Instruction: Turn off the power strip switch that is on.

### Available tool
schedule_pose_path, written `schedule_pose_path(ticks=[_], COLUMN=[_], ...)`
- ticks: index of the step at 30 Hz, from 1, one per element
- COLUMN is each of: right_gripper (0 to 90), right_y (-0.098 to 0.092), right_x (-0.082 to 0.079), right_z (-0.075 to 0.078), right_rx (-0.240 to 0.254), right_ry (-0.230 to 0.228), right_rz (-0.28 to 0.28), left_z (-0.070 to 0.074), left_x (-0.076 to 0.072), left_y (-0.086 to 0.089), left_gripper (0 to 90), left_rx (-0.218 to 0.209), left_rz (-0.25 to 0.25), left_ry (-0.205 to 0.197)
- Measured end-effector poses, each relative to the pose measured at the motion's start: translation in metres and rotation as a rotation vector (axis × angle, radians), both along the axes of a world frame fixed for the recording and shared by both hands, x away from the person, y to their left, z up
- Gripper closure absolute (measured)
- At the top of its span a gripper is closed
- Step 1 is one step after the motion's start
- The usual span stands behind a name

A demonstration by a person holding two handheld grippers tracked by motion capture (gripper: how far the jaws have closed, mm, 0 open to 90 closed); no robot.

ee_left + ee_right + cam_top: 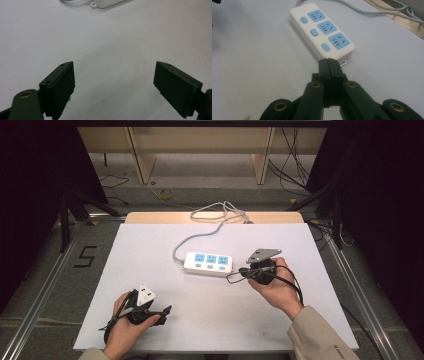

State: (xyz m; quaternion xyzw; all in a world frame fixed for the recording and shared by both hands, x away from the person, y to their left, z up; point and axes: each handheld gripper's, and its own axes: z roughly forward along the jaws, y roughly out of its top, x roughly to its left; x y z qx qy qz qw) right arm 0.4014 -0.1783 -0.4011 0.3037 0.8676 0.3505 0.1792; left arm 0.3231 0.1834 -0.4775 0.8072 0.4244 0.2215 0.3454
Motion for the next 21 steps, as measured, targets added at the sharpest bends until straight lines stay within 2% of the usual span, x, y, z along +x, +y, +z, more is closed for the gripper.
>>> schedule_pose_path(ticks=[21], right_gripper=[90.0], right_y=[0.0035], right_x=[0.0063], right_z=[0.0033], right_rx=[-0.005], right_ry=[0.003], right_rz=[0.000], left_z=[-0.0003], left_x=[0.0002], left_y=[-0.0004], left_gripper=[17.1], left_rx=[-0.003], left_rz=[0.003], left_ry=[-0.003])
